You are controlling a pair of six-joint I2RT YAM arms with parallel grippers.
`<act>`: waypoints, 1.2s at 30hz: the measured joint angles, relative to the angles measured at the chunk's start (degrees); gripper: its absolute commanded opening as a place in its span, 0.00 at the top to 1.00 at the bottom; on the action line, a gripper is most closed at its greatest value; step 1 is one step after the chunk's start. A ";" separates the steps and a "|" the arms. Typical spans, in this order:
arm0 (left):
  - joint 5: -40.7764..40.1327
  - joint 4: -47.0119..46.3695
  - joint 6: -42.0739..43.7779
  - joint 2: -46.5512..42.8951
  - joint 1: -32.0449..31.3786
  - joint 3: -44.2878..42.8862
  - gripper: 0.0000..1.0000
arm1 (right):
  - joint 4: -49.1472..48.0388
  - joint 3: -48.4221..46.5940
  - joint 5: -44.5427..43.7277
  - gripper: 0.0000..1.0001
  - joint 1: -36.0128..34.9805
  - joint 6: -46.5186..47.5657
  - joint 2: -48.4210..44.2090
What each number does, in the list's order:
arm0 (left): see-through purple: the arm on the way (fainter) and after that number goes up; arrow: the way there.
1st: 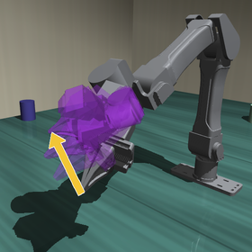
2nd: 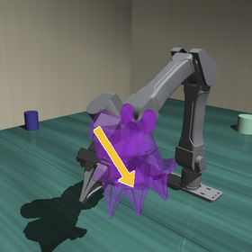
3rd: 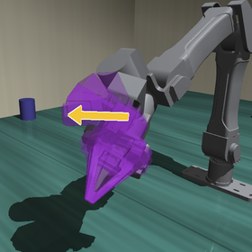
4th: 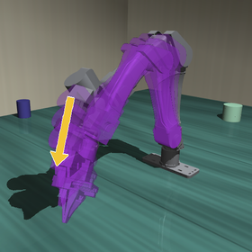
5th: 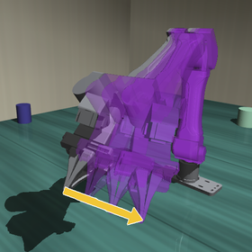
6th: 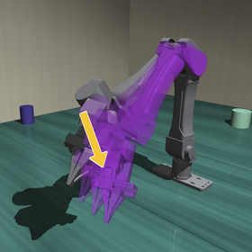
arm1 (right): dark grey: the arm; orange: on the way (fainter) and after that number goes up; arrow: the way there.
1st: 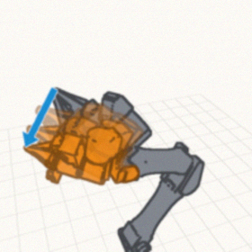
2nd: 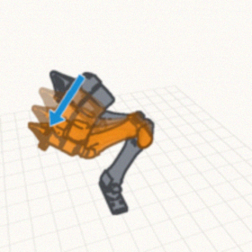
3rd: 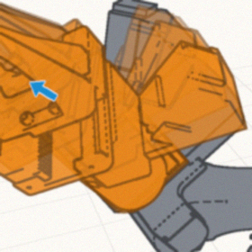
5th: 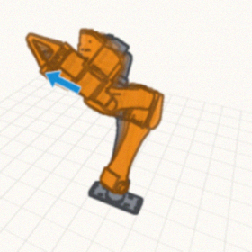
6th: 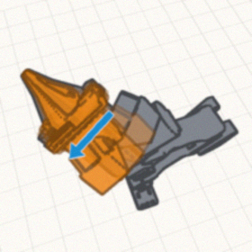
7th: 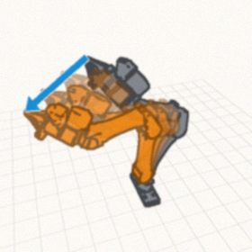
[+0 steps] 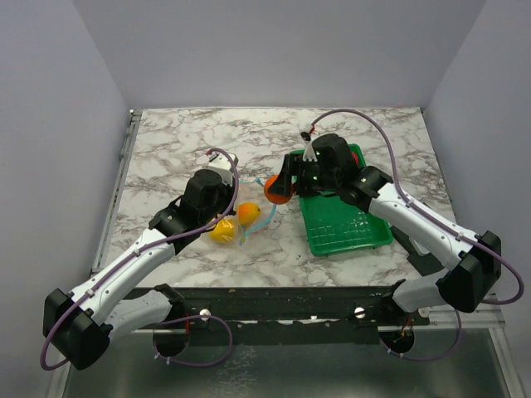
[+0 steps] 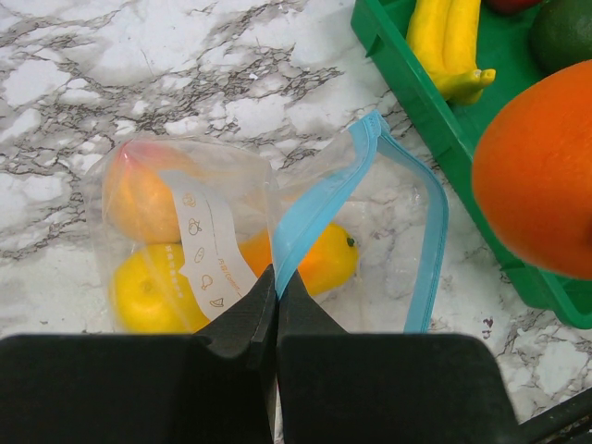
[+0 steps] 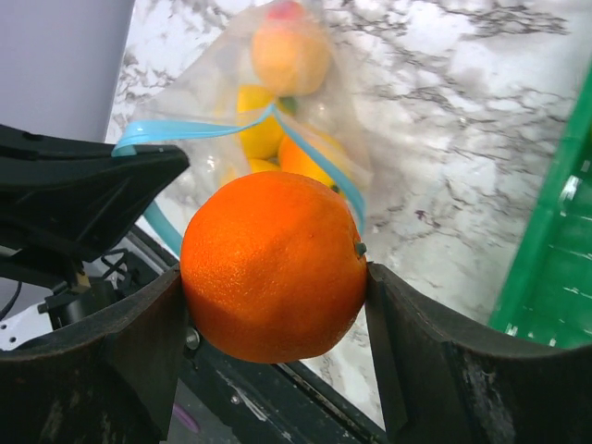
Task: Place the food in the zip-top bag and seal the zipper
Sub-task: Place the fake fruit in the zipper food storage bag.
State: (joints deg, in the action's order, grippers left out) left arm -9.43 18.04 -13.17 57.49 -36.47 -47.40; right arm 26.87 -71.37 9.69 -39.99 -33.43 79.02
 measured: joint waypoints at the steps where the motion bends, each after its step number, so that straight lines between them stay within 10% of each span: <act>1: -0.02 0.00 0.00 0.00 0.00 0.00 1.00 | -0.11 -0.85 -0.13 0.59 -1.01 0.02 0.98; 27: 0.00 0.00 0.17 0.00 0.04 0.00 1.00 | -2.03 -11.02 -7.82 0.52 -8.70 0.39 20.02; 36: 0.00 0.00 0.22 0.00 0.11 0.00 1.00 | -3.30 -11.78 -10.10 0.26 -8.83 -2.05 22.34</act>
State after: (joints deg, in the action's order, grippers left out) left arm -9.43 18.04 -12.95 57.49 -36.36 -47.40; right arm 23.57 -83.15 -0.40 -48.82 -35.48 101.36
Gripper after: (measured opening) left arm 0.003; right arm 0.715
